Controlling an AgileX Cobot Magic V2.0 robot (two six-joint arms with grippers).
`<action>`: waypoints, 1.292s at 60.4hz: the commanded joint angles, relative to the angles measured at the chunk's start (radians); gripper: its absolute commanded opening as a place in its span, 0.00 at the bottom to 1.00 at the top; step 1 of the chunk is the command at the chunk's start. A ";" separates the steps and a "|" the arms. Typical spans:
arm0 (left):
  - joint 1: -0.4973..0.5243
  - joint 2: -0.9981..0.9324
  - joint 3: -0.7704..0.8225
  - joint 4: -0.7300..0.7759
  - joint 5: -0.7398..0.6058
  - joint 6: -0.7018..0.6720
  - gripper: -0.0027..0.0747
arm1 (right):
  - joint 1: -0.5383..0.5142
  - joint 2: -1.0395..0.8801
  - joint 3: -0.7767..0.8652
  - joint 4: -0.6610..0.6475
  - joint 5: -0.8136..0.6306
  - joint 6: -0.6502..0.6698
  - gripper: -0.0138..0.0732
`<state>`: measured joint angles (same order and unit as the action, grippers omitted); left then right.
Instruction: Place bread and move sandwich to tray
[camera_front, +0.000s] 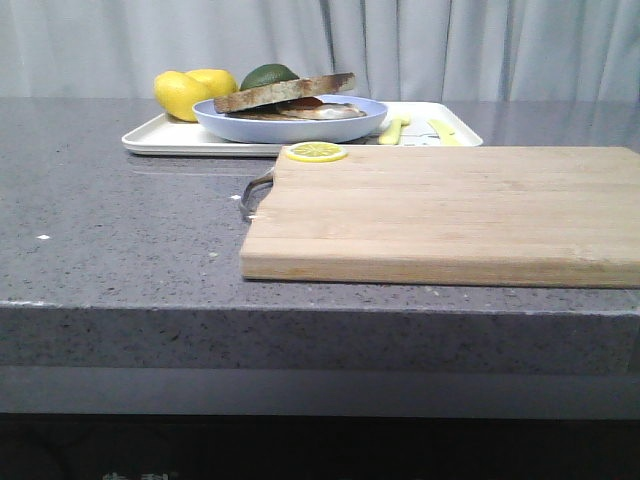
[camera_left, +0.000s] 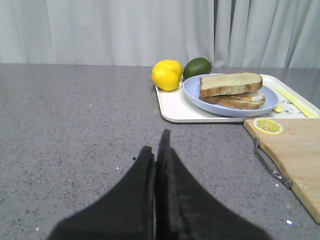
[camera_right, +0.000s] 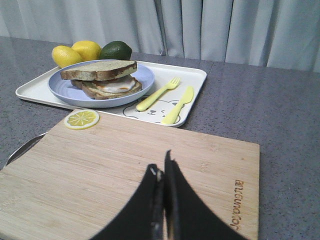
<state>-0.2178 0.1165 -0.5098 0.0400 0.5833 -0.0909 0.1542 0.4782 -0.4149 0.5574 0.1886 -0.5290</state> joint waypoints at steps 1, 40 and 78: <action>0.030 -0.011 0.003 0.000 -0.135 -0.011 0.01 | 0.000 0.000 -0.028 0.005 -0.066 -0.001 0.09; 0.150 -0.143 0.423 -0.040 -0.419 -0.011 0.01 | 0.000 0.000 -0.028 0.005 -0.061 -0.001 0.09; 0.150 -0.141 0.515 -0.040 -0.485 -0.011 0.01 | 0.000 0.000 -0.028 0.005 -0.061 -0.001 0.09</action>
<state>-0.0688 -0.0045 0.0047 0.0096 0.1853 -0.0925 0.1542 0.4782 -0.4145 0.5574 0.1912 -0.5273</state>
